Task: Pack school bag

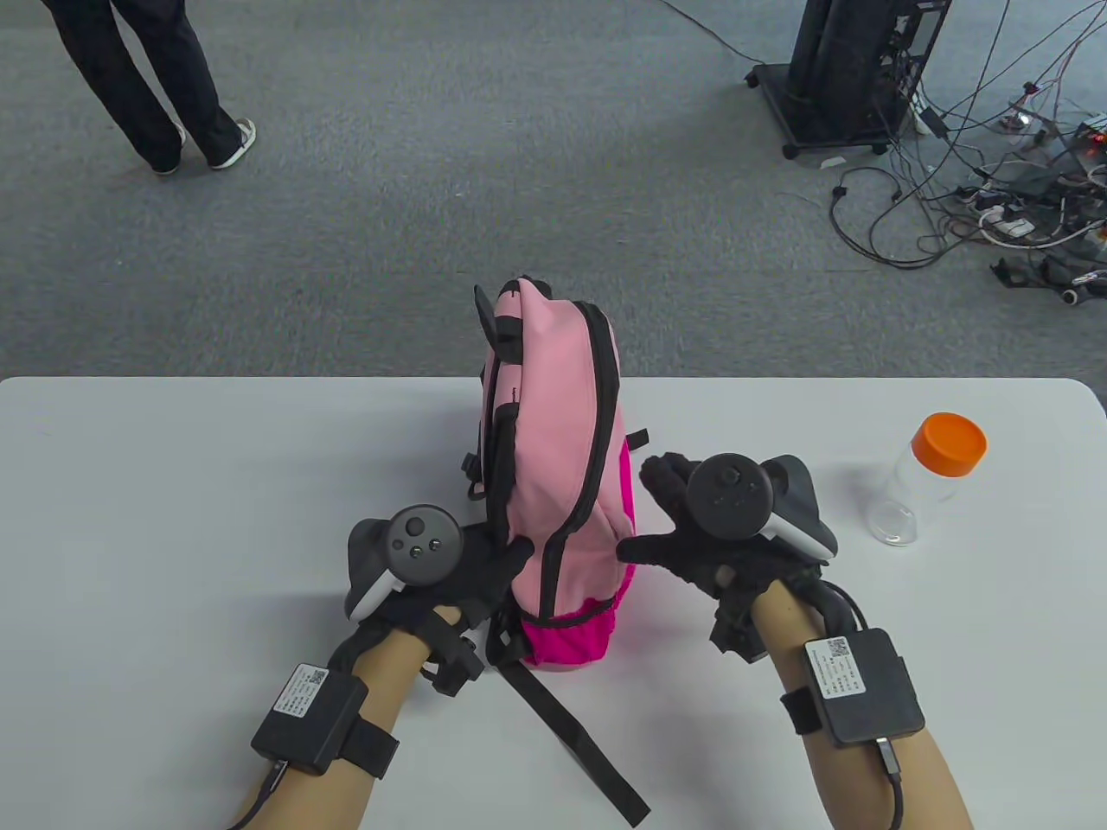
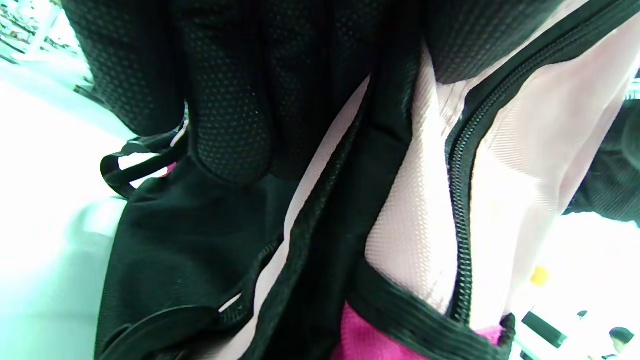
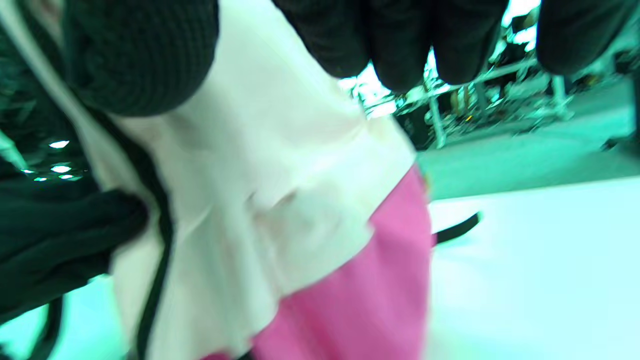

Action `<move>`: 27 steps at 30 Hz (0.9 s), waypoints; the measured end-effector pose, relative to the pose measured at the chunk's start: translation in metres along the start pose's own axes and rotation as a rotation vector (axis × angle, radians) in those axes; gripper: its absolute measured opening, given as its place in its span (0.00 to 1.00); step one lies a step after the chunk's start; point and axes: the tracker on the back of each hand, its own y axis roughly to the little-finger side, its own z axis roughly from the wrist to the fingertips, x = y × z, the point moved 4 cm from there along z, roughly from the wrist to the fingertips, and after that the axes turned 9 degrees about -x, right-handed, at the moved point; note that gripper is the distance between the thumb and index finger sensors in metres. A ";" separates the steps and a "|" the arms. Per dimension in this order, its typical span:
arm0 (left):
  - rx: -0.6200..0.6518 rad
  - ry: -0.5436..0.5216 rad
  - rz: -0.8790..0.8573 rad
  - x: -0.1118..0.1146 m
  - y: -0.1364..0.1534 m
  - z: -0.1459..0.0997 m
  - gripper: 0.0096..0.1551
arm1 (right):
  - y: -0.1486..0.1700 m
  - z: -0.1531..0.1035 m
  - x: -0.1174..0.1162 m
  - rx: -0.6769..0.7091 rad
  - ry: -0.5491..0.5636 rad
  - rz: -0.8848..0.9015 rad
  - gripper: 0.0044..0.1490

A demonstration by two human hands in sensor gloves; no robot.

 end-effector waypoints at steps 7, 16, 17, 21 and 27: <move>-0.025 -0.012 0.027 -0.001 -0.001 0.000 0.38 | 0.075 0.020 0.014 -0.343 0.016 -0.256 0.69; -0.026 0.001 0.049 0.003 -0.005 0.000 0.38 | 0.183 0.035 0.032 -0.750 0.107 -0.248 0.73; -0.030 0.004 0.047 0.003 -0.004 -0.001 0.38 | 0.192 0.035 0.037 -0.799 0.117 -0.246 0.73; -0.038 0.011 0.041 0.003 -0.001 -0.003 0.38 | 0.218 0.034 0.047 -0.908 0.095 -0.254 0.69; 0.003 -0.026 0.111 0.002 -0.006 -0.005 0.38 | 0.246 0.033 0.025 -0.940 0.005 -0.198 0.64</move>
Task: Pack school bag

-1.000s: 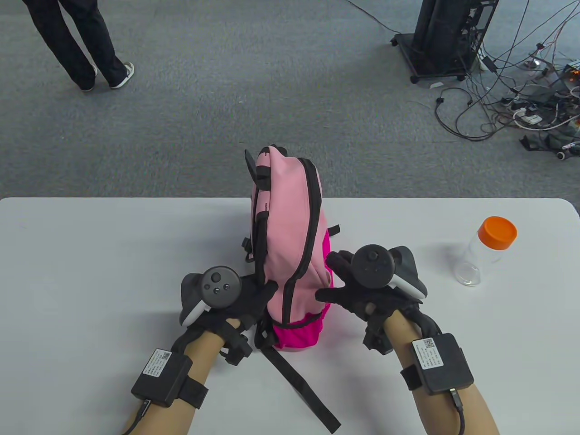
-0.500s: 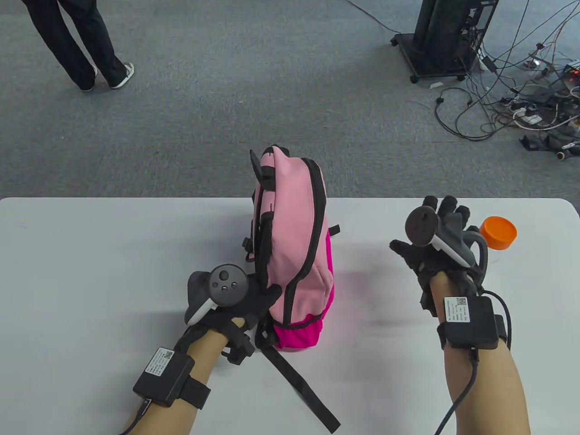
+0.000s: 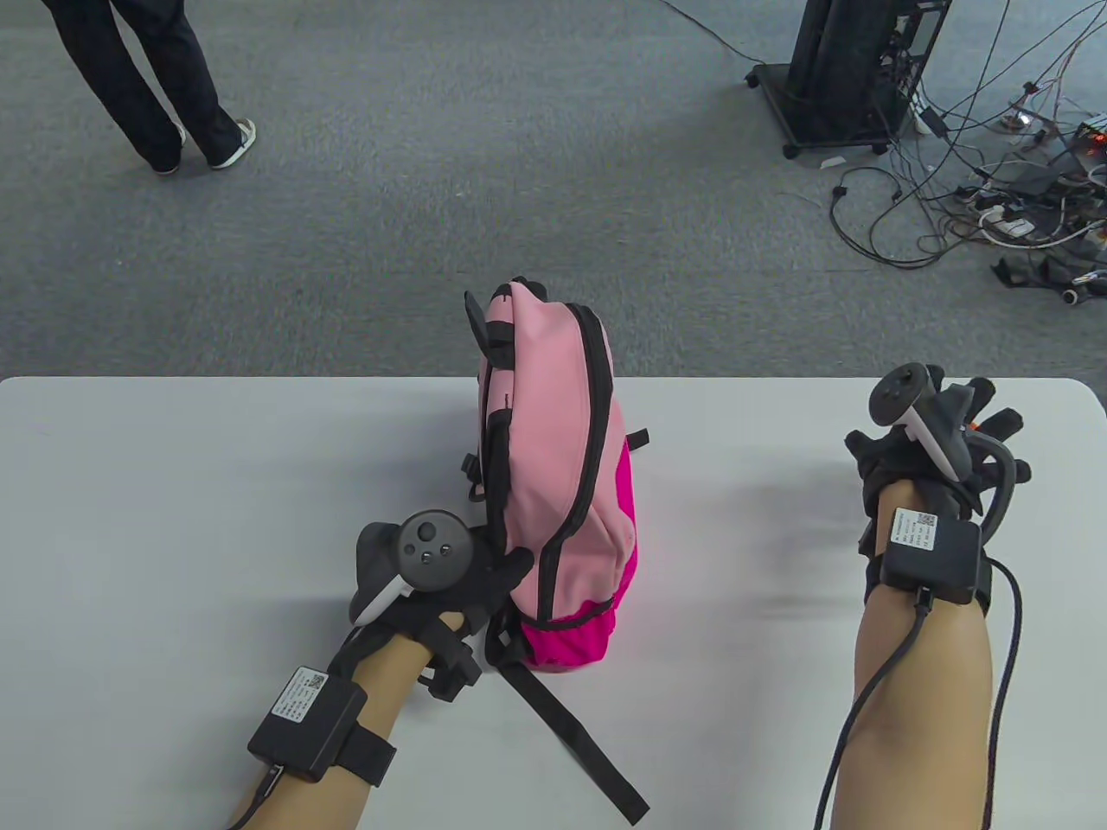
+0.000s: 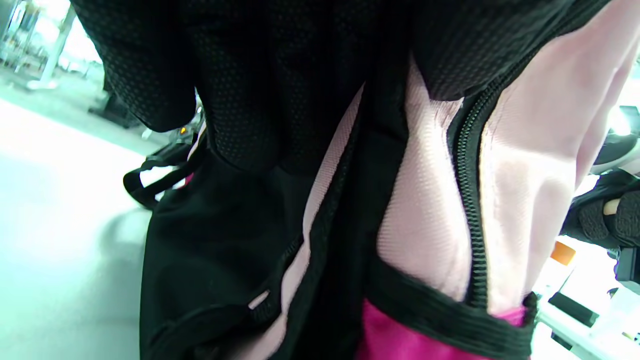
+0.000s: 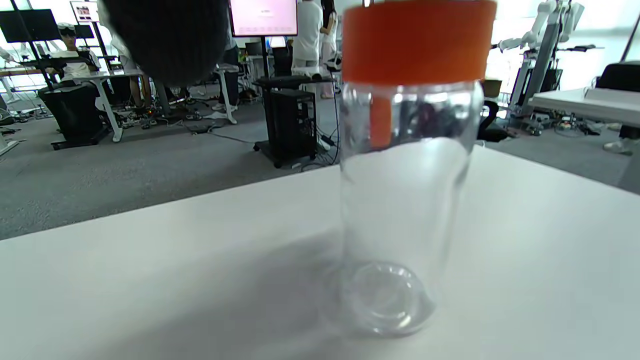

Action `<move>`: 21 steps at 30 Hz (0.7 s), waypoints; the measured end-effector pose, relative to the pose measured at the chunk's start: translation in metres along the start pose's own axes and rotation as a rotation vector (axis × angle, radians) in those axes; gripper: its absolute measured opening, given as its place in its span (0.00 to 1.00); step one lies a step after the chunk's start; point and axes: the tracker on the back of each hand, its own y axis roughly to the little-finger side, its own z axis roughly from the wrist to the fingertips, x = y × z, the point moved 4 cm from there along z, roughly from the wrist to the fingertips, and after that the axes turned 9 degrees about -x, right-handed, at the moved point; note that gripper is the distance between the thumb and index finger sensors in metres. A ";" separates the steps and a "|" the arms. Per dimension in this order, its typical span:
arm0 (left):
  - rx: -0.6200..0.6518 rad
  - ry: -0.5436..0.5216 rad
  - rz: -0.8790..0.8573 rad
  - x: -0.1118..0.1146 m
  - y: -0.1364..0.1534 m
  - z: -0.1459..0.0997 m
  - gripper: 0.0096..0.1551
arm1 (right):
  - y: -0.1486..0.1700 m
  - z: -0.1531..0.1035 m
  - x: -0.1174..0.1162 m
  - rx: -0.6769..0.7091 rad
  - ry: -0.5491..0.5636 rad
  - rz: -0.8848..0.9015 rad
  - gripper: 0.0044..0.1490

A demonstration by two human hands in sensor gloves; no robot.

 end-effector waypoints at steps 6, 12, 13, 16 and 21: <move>-0.014 0.018 -0.021 0.001 0.003 0.000 0.38 | -0.008 -0.004 -0.003 -0.002 0.174 -0.268 0.63; -0.026 0.034 -0.036 0.001 0.005 0.000 0.38 | -0.001 -0.010 0.006 0.005 0.183 -0.177 0.58; -0.029 0.036 -0.036 0.001 0.005 0.000 0.38 | -0.001 -0.011 0.006 0.006 0.188 -0.184 0.57; -0.040 0.041 -0.043 0.002 0.006 0.000 0.38 | 0.002 -0.015 0.008 0.040 0.175 -0.141 0.53; -0.055 0.054 -0.029 0.002 0.006 -0.001 0.38 | 0.003 -0.021 0.009 0.064 0.079 -0.171 0.53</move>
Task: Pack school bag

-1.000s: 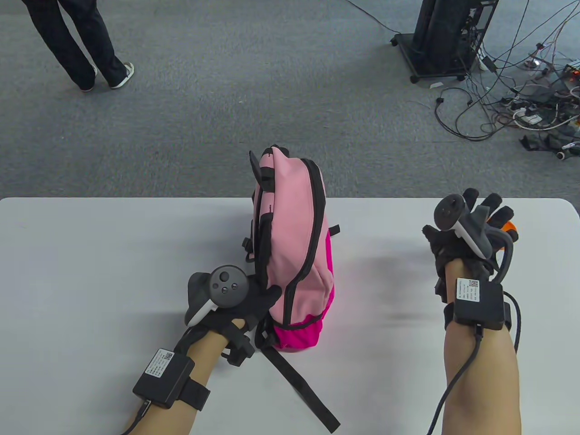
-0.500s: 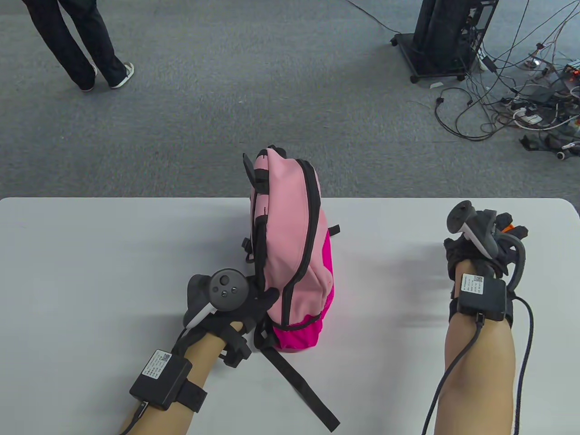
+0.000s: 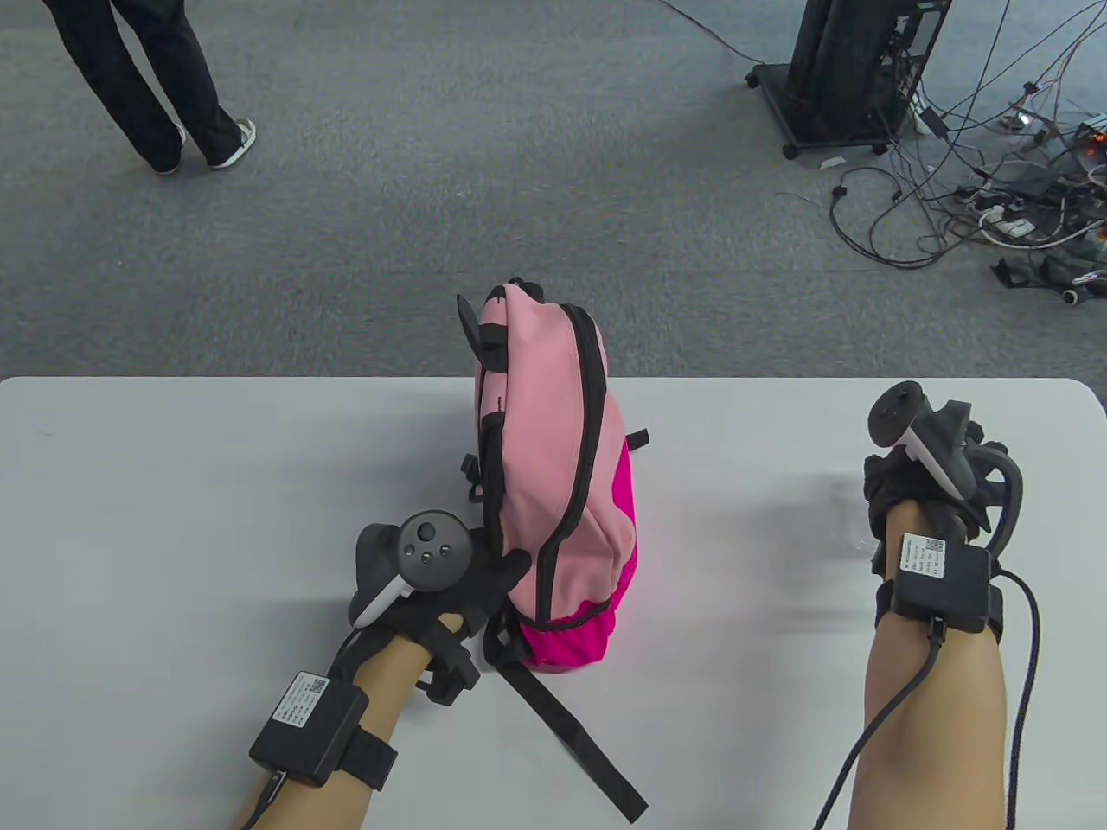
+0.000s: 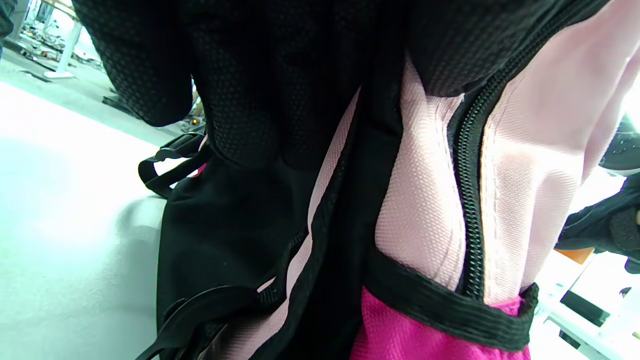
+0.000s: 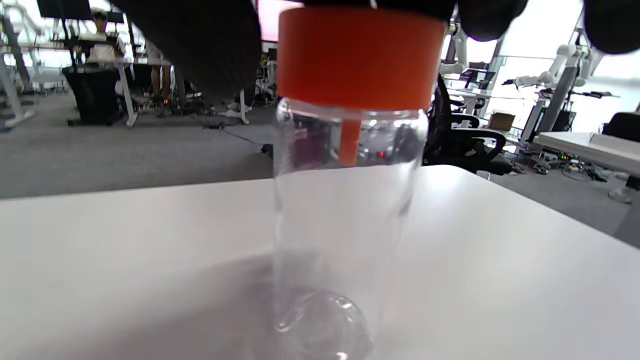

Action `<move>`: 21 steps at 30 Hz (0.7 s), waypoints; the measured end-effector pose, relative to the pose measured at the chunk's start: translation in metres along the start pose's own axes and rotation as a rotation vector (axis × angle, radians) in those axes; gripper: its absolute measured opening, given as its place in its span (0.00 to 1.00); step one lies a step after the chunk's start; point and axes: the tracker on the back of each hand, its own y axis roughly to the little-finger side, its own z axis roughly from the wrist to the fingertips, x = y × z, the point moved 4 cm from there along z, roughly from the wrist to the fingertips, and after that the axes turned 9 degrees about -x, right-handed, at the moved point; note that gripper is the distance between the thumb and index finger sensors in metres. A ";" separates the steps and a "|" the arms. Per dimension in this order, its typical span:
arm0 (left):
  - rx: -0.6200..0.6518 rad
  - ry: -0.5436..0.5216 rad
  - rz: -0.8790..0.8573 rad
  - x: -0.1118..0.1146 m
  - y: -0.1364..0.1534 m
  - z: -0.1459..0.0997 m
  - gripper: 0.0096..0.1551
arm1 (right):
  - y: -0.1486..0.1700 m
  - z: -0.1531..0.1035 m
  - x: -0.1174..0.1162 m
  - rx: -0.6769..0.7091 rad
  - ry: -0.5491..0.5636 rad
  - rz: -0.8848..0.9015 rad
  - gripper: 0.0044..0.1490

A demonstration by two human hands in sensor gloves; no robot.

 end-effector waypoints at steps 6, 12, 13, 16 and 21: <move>-0.017 0.009 -0.002 0.000 0.001 0.000 0.38 | -0.009 -0.008 0.001 -0.013 0.064 -0.129 0.50; -0.024 0.008 -0.002 0.000 0.002 -0.001 0.38 | -0.019 -0.010 0.001 0.047 -0.078 -0.132 0.47; -0.024 0.004 0.012 0.000 0.001 -0.002 0.38 | -0.021 -0.012 0.003 0.064 -0.083 -0.123 0.47; -0.022 0.000 0.018 0.000 0.003 -0.003 0.38 | -0.025 -0.020 0.006 0.090 -0.161 -0.093 0.48; -0.023 0.010 0.024 0.000 0.003 -0.003 0.38 | -0.038 -0.036 0.007 0.141 -0.178 -0.129 0.50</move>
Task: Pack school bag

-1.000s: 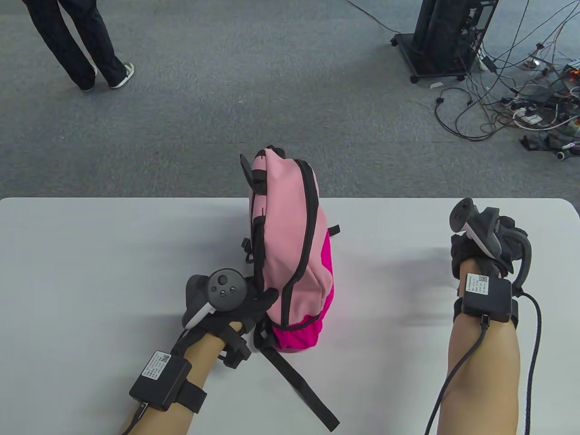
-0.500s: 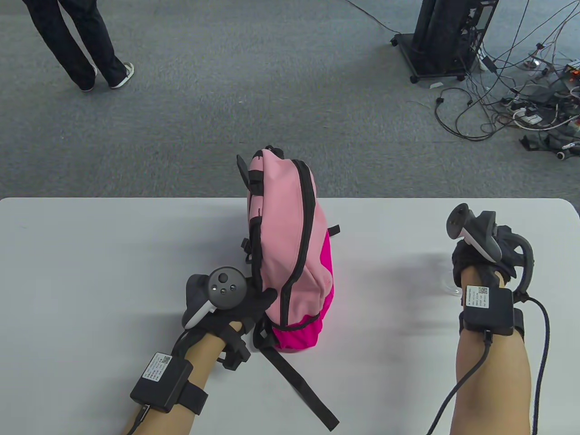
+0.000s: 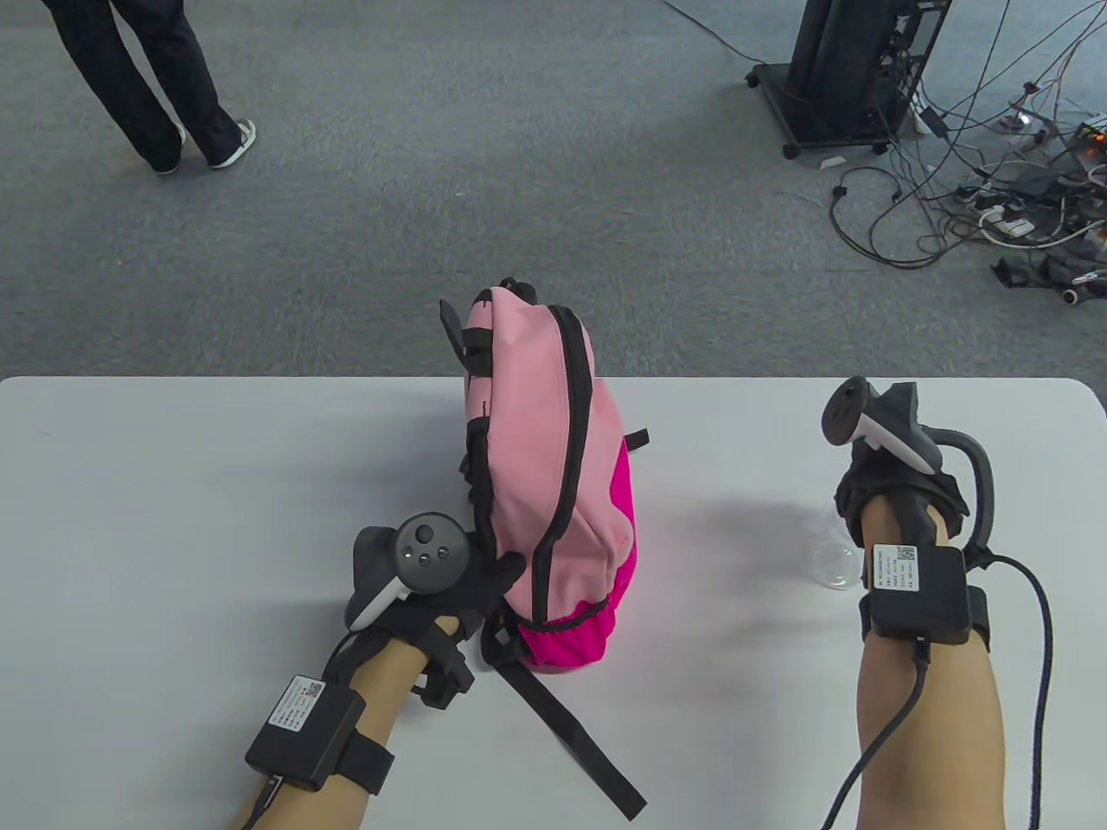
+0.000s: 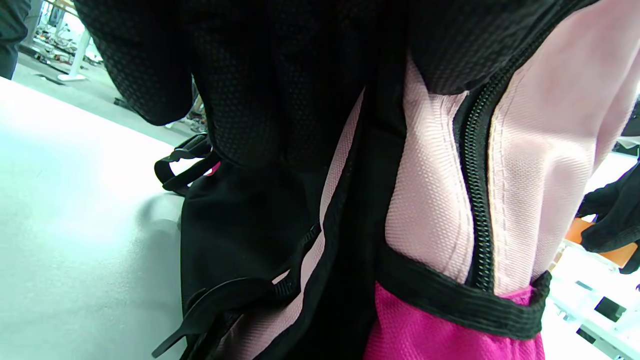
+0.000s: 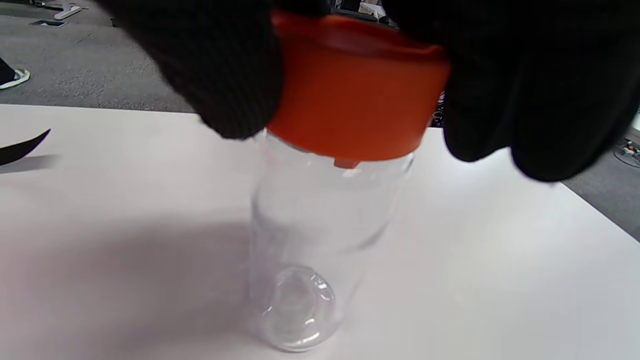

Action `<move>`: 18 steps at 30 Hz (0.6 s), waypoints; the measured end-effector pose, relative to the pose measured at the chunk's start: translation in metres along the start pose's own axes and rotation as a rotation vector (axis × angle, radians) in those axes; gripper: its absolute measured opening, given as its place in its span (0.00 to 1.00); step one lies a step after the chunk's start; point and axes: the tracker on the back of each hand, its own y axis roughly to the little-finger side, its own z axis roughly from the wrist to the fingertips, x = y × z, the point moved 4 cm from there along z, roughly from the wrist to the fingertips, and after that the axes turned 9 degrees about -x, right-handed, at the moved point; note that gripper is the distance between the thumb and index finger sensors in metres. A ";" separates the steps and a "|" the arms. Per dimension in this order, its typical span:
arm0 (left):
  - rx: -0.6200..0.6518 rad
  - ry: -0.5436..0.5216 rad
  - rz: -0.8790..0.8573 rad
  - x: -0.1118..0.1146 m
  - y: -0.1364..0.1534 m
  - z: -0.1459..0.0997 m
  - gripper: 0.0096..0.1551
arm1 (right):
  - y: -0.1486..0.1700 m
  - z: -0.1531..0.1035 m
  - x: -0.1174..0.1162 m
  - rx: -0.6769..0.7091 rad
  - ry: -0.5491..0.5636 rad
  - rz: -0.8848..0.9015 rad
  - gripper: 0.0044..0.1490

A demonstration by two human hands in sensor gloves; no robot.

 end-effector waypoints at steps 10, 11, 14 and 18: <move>-0.019 0.000 0.005 0.000 0.002 -0.001 0.38 | 0.002 -0.016 -0.010 0.107 0.117 0.114 0.57; -0.025 0.003 0.009 0.000 0.001 -0.001 0.38 | 0.003 -0.018 -0.013 0.122 0.137 0.119 0.59; -0.046 -0.003 0.029 -0.001 -0.002 -0.002 0.39 | 0.003 -0.030 -0.025 0.188 0.280 0.150 0.68; -0.062 -0.017 0.016 0.000 -0.002 -0.003 0.39 | -0.001 -0.046 -0.031 0.258 0.313 0.230 0.64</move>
